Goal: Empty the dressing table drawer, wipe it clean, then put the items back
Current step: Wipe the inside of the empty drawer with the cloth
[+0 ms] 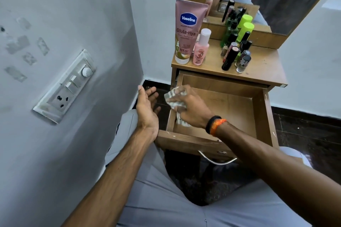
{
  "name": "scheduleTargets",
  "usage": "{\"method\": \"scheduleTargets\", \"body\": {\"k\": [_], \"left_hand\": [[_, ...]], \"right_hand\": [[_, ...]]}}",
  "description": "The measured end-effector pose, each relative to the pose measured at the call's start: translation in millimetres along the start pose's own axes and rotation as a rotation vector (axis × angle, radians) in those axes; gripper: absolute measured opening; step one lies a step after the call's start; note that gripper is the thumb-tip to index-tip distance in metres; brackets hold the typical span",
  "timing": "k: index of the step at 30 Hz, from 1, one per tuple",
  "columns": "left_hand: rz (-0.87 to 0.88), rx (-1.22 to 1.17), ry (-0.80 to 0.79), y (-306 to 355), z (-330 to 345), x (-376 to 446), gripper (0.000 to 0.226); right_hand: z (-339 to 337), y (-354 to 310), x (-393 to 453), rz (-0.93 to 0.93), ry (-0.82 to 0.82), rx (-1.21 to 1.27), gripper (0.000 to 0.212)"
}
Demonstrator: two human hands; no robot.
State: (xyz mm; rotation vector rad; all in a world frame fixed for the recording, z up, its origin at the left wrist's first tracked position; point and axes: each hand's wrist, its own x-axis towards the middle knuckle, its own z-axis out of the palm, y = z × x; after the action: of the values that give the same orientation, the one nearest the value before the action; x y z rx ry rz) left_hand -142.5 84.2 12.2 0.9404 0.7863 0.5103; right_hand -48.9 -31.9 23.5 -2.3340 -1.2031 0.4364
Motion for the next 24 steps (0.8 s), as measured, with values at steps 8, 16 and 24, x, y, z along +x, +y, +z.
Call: {"method": "scheduleTargets", "body": {"k": [8,16,24], "left_hand": [[0.142,-0.050,0.071,4.1,-4.4,-5.5,0.065],[0.277,0.151,-0.032,-3.3,6.3,-20.7,0.062],[0.337,0.284,-0.062,-5.6,13.1,-30.4,0.054]], "right_hand": [[-17.5,-22.2,-58.6,-0.332,-0.226,0.122,0.043],[-57.1,55.5,-135.0,-0.382,-0.129,-0.153,0.040],[-20.9,29.2,-121.0,-0.446,-0.117,-0.109,0.045]]}}
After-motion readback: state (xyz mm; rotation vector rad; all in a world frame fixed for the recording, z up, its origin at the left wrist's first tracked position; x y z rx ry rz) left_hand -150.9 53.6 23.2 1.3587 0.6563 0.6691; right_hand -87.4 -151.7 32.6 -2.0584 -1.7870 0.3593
